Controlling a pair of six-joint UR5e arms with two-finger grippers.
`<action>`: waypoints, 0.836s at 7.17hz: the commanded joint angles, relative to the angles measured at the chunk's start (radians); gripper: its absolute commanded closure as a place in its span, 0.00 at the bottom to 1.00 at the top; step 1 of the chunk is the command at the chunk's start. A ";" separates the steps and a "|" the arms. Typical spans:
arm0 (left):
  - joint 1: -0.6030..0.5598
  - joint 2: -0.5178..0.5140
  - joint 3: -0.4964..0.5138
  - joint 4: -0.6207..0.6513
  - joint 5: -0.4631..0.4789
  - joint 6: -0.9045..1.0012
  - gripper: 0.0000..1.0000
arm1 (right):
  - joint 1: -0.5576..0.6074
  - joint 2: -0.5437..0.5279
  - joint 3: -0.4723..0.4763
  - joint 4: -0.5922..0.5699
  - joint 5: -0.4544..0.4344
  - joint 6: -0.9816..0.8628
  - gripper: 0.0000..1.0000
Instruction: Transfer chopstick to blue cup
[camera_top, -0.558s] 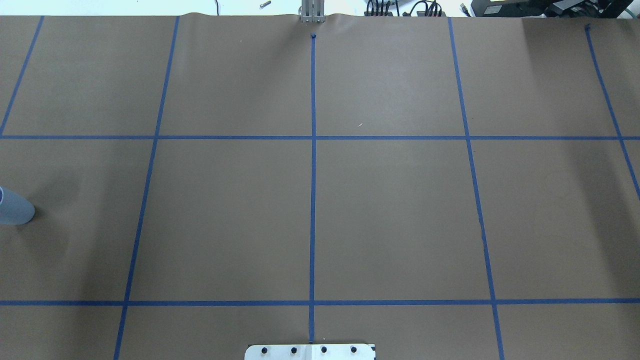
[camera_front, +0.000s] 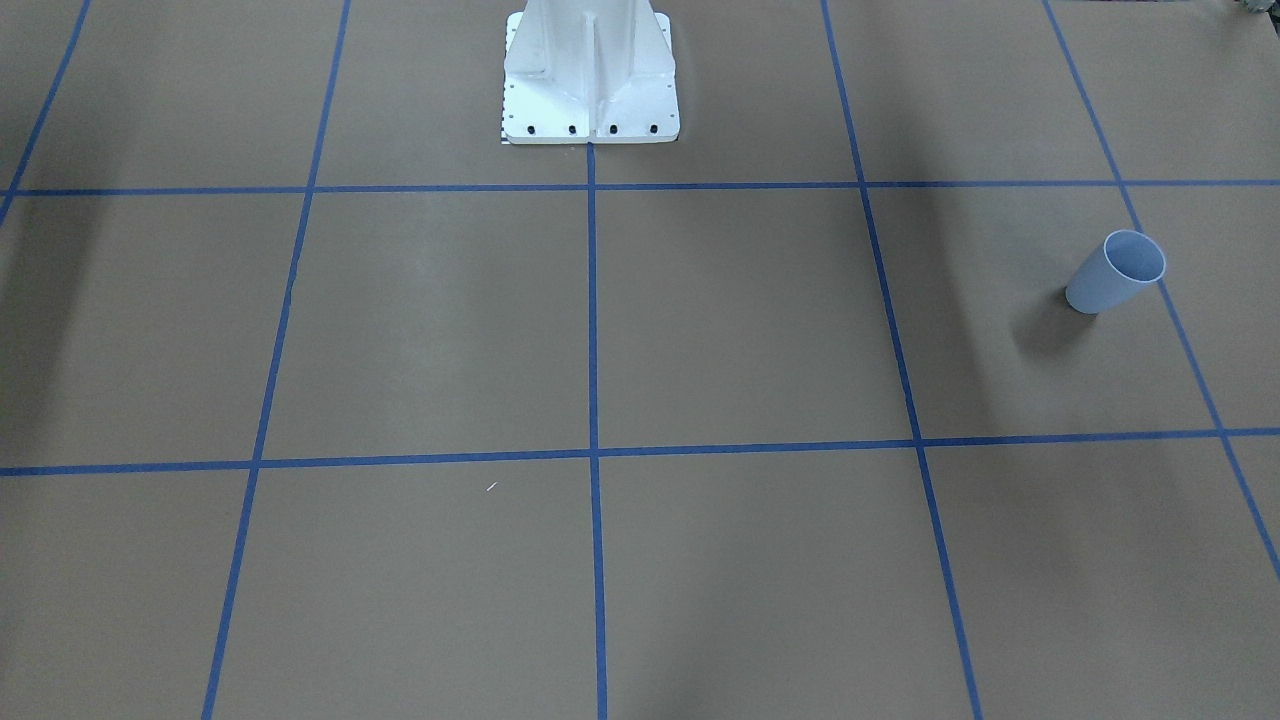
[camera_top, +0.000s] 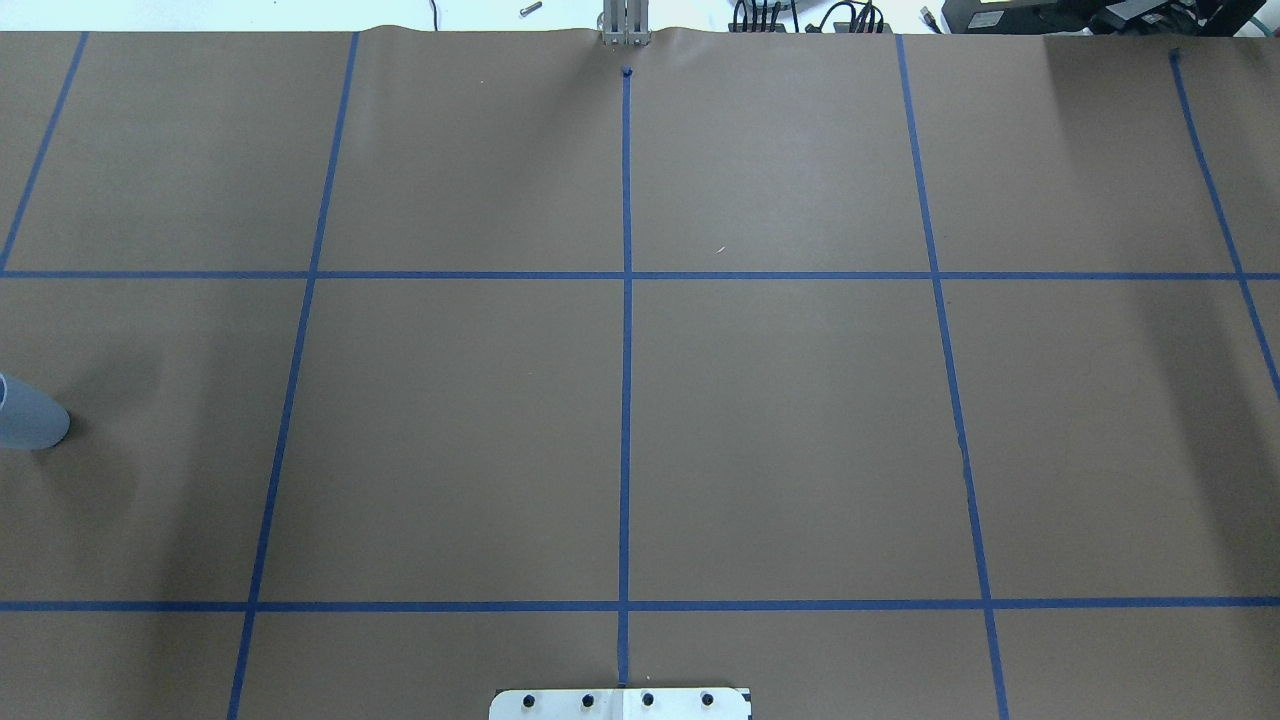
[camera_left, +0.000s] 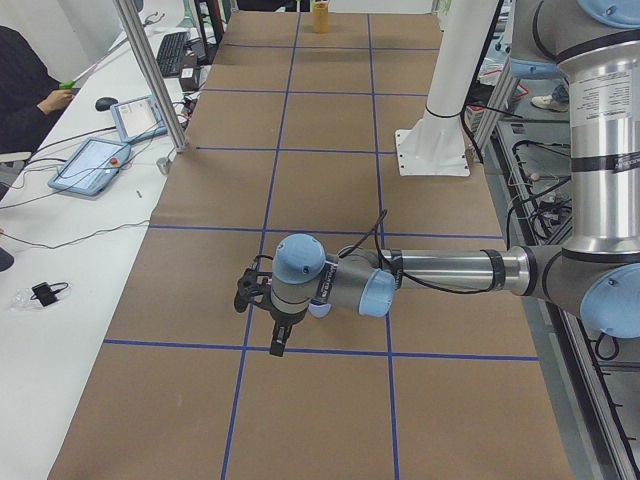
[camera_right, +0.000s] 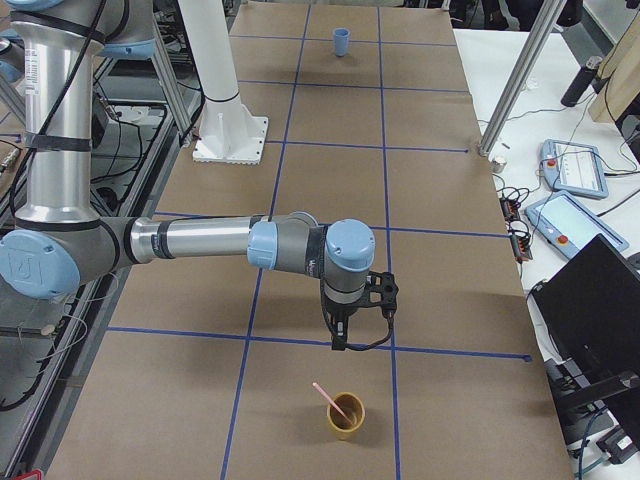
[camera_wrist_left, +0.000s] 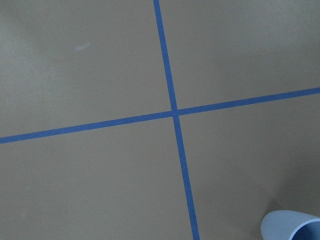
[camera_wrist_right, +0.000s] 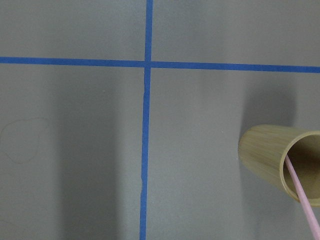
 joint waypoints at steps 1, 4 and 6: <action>0.000 0.000 0.001 0.000 0.001 0.000 0.02 | 0.000 0.000 0.001 0.000 0.001 -0.002 0.00; 0.000 -0.001 -0.002 0.000 0.047 -0.002 0.02 | 0.000 0.000 0.005 0.000 0.001 -0.002 0.00; 0.002 0.000 -0.001 0.000 0.047 0.000 0.02 | 0.000 0.001 0.004 0.002 0.001 -0.007 0.00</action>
